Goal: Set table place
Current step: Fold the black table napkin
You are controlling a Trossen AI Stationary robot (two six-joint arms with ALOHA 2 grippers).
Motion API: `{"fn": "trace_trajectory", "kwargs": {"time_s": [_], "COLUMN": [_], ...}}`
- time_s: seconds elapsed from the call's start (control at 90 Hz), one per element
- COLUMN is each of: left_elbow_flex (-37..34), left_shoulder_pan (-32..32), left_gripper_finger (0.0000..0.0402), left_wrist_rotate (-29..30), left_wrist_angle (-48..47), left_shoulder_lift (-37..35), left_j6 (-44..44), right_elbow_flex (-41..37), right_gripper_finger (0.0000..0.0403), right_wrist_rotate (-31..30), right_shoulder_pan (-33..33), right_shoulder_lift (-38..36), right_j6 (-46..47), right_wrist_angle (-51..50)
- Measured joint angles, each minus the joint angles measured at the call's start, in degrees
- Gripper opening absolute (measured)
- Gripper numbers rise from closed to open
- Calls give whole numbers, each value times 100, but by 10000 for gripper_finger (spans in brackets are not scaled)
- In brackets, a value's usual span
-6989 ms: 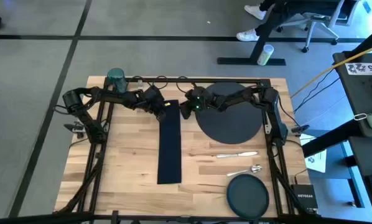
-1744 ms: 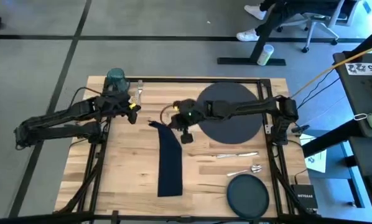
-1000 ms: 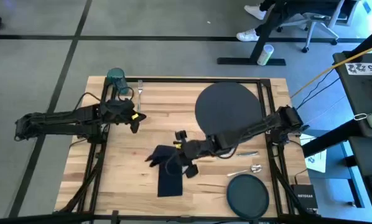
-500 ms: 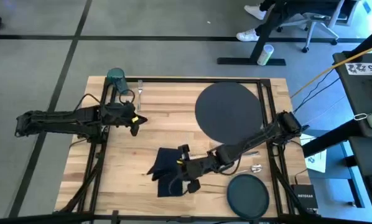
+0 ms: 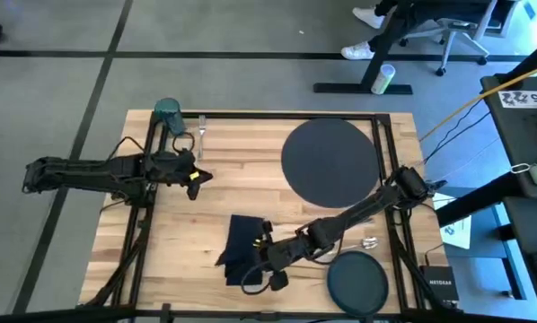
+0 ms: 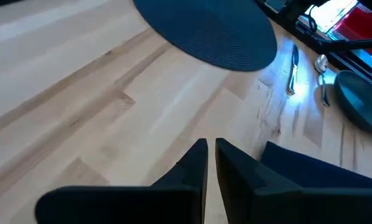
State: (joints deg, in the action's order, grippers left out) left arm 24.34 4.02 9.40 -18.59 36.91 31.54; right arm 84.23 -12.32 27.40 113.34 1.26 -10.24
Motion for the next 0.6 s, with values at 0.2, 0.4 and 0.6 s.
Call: {"fn": "trace_trajectory", "kwargs": {"time_s": [0.2, 0.4, 0.6], "left_elbow_flex": [0, 0, 0], "left_shoulder_pan": [-75, -75, -377], "left_gripper_finger": [14, 14, 14], "left_wrist_rotate": [92, 95, 93], "left_wrist_angle": [0, -6, 4], "left_shoulder_lift": [0, 0, 88], "left_j6": [57, 62, 210], "right_elbow_flex": [0, 0, 4], "right_gripper_finger": [111, 141, 117], "right_wrist_rotate": [33, 143, 504], "right_shoulder_pan": [0, -2, -2], "right_shoulder_lift": [0, 0, 0], "right_j6": [0, -181, -472], "right_wrist_angle": [24, -37, -297]}}
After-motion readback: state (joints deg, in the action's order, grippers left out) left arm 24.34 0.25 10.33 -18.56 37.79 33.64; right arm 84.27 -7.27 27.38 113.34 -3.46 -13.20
